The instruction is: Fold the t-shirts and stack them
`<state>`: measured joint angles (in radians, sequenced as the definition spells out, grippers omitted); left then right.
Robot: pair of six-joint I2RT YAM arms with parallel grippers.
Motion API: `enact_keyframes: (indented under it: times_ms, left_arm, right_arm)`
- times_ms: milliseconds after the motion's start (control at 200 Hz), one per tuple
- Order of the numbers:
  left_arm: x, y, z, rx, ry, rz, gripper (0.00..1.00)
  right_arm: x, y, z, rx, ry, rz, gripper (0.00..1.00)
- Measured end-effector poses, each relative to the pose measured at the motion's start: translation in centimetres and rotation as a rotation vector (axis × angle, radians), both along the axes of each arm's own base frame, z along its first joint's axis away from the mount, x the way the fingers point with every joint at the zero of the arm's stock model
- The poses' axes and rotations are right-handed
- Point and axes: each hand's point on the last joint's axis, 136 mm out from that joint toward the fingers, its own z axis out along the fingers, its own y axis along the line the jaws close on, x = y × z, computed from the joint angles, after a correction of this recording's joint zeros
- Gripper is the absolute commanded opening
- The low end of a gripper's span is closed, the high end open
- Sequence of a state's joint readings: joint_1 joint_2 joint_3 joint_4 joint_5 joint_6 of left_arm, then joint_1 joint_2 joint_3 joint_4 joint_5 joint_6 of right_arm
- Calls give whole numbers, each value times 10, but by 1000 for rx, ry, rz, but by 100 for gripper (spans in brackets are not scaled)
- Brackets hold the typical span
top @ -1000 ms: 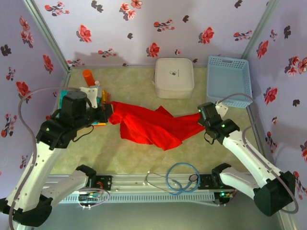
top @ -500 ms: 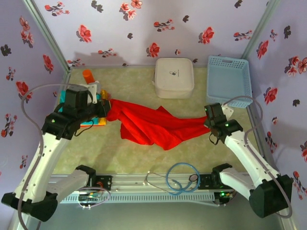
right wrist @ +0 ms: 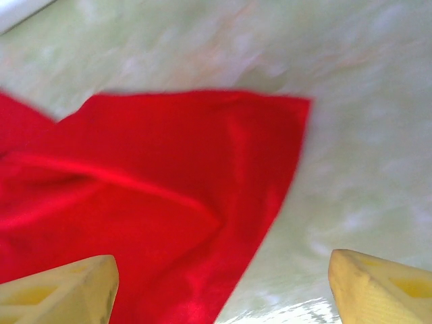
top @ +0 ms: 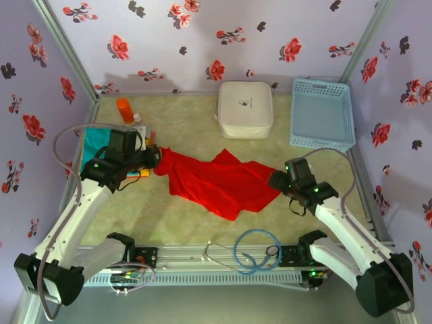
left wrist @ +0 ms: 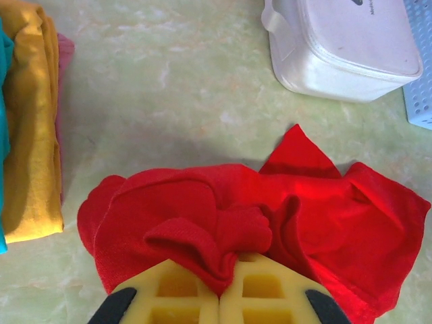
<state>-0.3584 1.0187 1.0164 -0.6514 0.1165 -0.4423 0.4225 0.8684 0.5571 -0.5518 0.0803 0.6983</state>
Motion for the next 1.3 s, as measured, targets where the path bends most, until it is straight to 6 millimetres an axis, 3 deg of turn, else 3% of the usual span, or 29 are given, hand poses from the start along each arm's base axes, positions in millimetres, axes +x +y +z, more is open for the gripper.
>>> enact_keyframes:
  times_ms: [225,510,680,1080,1295]
  left_arm:
    - [4,-2,3,-15,-21,-3,0]
    - [3,-3,5,-26,-25,-7,0]
    - [1,-3,7,-38,-27,-8,0]
    - [-3,-3,-2,-37,-11,-13,0]
    - [-3,-3,0,-41,-15,-11,0]
  right_arm:
    - [-26,61,-20,35,-5,260,75]
    - [-30,101,-53,-16,69,388,63]
    - [-27,130,-53,-13,55,463,54]
    - [-35,150,-47,17,18,523,42]
    - [-41,151,-50,4,20,534,43]
